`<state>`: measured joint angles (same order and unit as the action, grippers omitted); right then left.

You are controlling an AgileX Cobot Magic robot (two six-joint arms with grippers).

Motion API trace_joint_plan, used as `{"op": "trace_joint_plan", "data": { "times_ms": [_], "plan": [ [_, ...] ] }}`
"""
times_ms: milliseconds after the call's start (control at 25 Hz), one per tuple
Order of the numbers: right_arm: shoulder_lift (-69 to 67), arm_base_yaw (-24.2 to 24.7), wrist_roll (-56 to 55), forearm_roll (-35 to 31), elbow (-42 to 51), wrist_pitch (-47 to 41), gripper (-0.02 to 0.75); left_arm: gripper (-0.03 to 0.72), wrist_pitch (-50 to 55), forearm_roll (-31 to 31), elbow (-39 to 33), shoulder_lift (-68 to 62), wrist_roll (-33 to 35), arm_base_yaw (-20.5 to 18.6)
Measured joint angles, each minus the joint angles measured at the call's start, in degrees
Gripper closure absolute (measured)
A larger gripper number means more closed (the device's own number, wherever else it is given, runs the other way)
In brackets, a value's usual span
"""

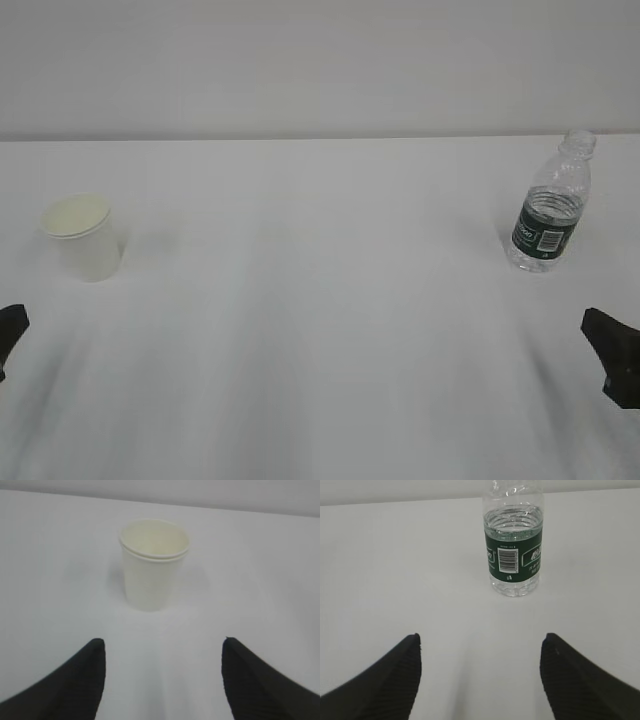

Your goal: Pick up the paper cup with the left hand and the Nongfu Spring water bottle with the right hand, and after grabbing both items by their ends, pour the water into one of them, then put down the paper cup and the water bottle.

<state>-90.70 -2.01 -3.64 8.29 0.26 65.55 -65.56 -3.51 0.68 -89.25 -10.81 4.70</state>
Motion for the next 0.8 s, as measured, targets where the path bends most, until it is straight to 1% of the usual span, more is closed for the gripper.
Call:
{"op": "trace_joint_plan", "data": {
  "times_ms": [200, 320, 800],
  "plan": [
    [0.00, 0.00, -0.13, 0.38, 0.00, 0.00, 0.183, 0.165, 0.00, -3.25, 0.00, -3.64, -0.88, 0.00],
    [0.00, 0.00, -0.97, 0.96, 0.00, 0.00, 0.183, 0.165, 0.00, -4.11, 0.00, -4.64, -0.96, 0.00],
    [0.00, 0.00, -0.18, 1.46, -0.88, 0.09, 0.183, 0.165, -0.02, -4.04, 0.62, -4.77, -2.05, 0.00]
  ]
}}
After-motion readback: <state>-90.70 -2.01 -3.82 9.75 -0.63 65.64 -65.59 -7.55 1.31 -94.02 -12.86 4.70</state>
